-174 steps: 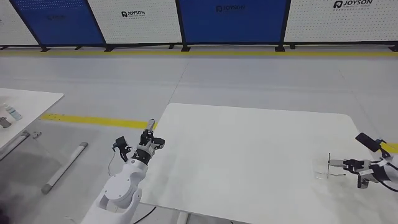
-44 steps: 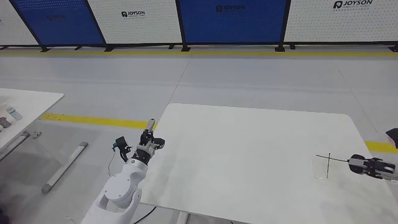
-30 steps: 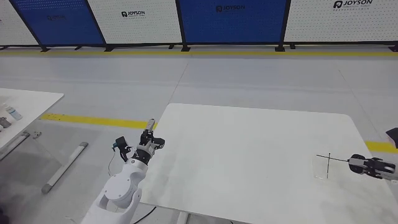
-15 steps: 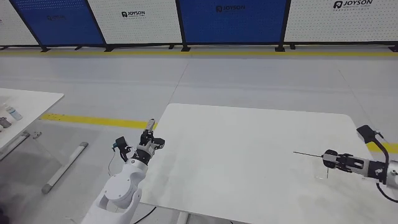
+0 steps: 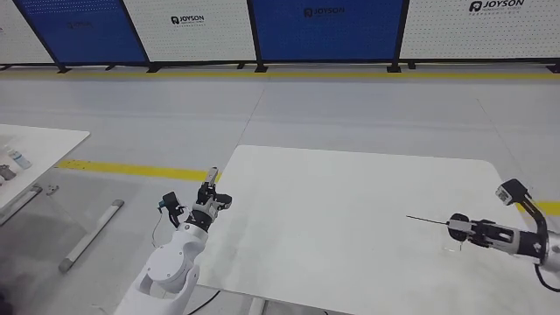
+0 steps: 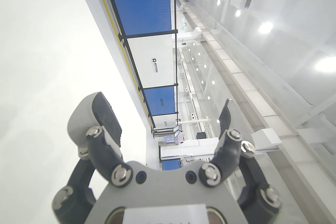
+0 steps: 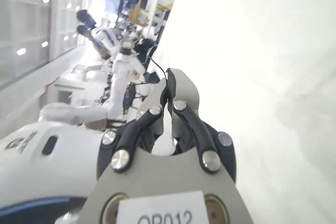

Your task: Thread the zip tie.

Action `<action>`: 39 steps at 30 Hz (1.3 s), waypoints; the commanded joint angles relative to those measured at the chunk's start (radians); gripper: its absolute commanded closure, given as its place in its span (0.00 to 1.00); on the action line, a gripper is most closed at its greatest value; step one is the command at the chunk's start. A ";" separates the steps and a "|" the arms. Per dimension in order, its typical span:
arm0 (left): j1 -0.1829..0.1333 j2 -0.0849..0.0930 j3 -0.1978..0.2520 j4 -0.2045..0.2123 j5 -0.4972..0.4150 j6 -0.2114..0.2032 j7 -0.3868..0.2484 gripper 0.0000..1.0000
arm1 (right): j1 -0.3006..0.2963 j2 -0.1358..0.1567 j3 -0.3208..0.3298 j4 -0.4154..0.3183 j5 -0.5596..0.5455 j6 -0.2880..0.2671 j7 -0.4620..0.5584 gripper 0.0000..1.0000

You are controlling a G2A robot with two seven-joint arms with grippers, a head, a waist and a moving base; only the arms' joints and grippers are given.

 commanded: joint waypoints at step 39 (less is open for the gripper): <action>0.000 0.000 0.000 0.000 0.000 0.000 0.000 0.00 | -0.314 -0.052 0.116 -0.314 -0.156 -0.004 -0.478 1.00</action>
